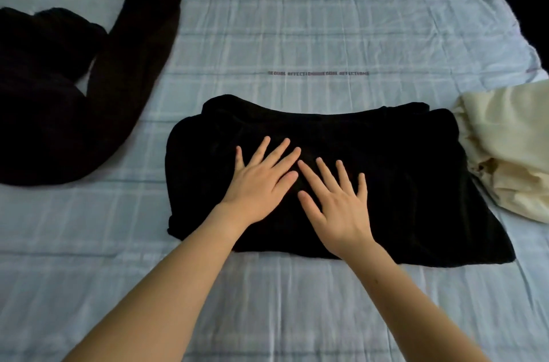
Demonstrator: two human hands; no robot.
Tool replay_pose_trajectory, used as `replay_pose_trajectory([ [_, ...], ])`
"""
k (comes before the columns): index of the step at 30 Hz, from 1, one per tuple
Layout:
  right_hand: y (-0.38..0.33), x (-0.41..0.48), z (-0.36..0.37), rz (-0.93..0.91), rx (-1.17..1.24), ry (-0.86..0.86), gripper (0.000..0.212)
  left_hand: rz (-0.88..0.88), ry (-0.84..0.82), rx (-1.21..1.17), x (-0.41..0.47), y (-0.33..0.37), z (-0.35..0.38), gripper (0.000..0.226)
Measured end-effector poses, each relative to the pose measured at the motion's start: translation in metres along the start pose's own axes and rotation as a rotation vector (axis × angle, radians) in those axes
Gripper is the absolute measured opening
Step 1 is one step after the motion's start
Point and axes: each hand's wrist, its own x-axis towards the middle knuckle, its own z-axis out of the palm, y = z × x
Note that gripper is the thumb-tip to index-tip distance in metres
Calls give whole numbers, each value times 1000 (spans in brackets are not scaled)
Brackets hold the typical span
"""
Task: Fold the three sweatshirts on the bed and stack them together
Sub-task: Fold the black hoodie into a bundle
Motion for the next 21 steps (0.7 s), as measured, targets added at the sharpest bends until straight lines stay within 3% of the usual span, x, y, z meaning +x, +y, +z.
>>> replay_pose_trajectory([
  [3, 10, 3, 11, 10, -36, 39, 59, 42, 126, -76, -15, -12, -12, 49],
  [6, 12, 3, 14, -7, -18, 61, 58, 27, 499, -41, -67, -30, -15, 44],
  [7, 12, 3, 14, -5, -18, 65, 58, -62, 639, -35, -88, -35, -11, 43],
  [9, 11, 3, 13, 3, -35, 65, 58, -412, 790, -185, -123, -41, -3, 50],
  [11, 11, 3, 13, 9, -39, 69, 59, -754, 731, -640, -137, -39, 5, 72],
  [12, 10, 2, 13, 10, -36, 72, 59, -832, 658, -893, -139, -39, 9, 80],
  [15, 10, 3, 14, 14, -33, 85, 58, -747, 568, -1343, -138, -36, 19, 90],
  [18, 8, 3, 13, 20, -40, 94, 58, -580, 644, -1318, -130, -25, 29, 81],
  [21, 4, 3, 12, 39, -38, 93, 60, -531, 816, -1344, -122, -20, 29, 67],
])
